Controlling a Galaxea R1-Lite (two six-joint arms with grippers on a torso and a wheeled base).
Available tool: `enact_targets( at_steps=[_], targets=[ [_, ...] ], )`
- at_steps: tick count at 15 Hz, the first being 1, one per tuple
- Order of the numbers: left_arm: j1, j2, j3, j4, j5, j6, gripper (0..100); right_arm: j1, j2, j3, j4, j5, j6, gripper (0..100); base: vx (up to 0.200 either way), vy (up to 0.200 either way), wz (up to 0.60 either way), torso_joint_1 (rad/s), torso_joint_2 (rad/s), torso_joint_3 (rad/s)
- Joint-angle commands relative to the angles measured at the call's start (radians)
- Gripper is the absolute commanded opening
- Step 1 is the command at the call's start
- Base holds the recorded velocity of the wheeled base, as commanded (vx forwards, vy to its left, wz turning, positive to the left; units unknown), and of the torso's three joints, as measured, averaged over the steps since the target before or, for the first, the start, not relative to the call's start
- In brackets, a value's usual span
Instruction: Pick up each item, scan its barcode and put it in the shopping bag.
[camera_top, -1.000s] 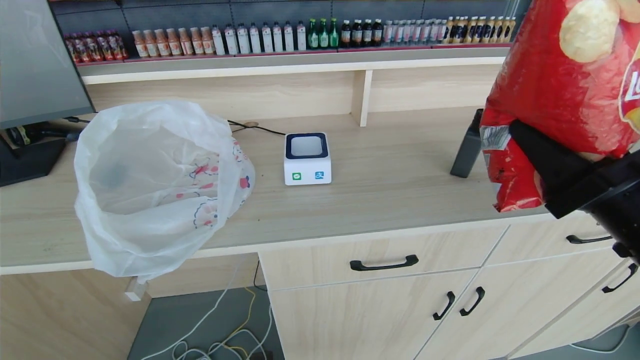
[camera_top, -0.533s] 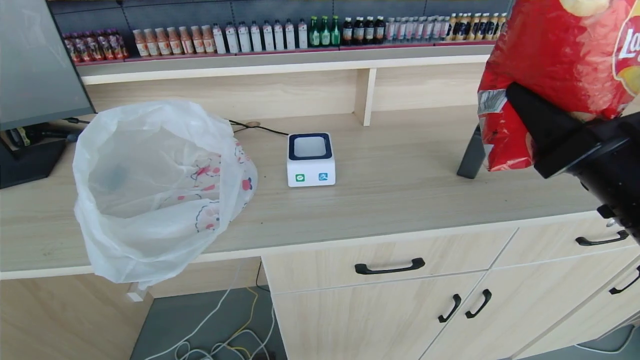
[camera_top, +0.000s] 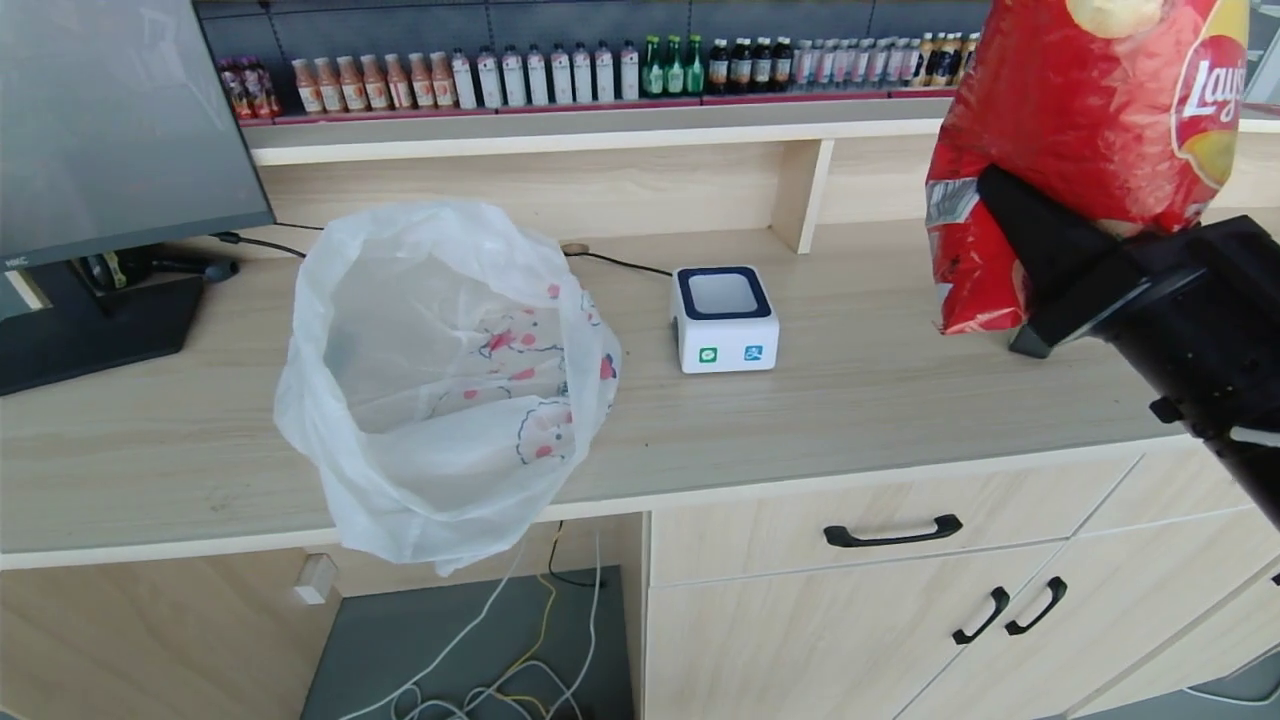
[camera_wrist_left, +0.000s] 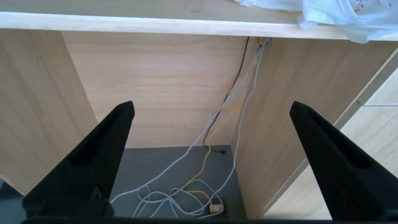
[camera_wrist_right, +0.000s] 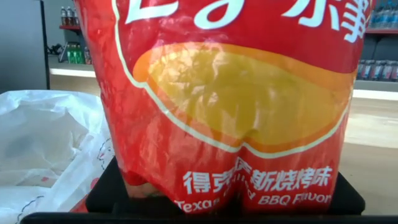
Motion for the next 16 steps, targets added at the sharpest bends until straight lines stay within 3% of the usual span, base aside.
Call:
enact_targets(
  at_steps=[1,6,14,16],
  targets=[
    [0.000,0.000,0.000,0.000,0.000,-0.001,100,0.000,0.028,-0.009,-0.002,-0.001,-0.002,0,0.000,0.200,0.00,-0.002,0.00,0.002],
    [-0.002,0.000,0.000,0.000,0.000,0.008,100,-0.001,0.064,-0.008,-0.003,-0.007,-0.006,0,0.000,0.200,0.00,0.001,0.00,0.002],
    [-0.002,0.000,0.000,0.000,0.000,0.018,100,-0.031,0.091,-0.078,0.060,-0.002,-0.016,0,0.000,0.000,0.00,0.000,0.00,0.000],
    [-0.002,0.000,0.000,0.000,0.000,0.018,100,-0.083,0.134,-0.124,0.063,0.013,-0.087,0,0.000,0.000,0.00,0.000,0.00,0.000]
  ],
)
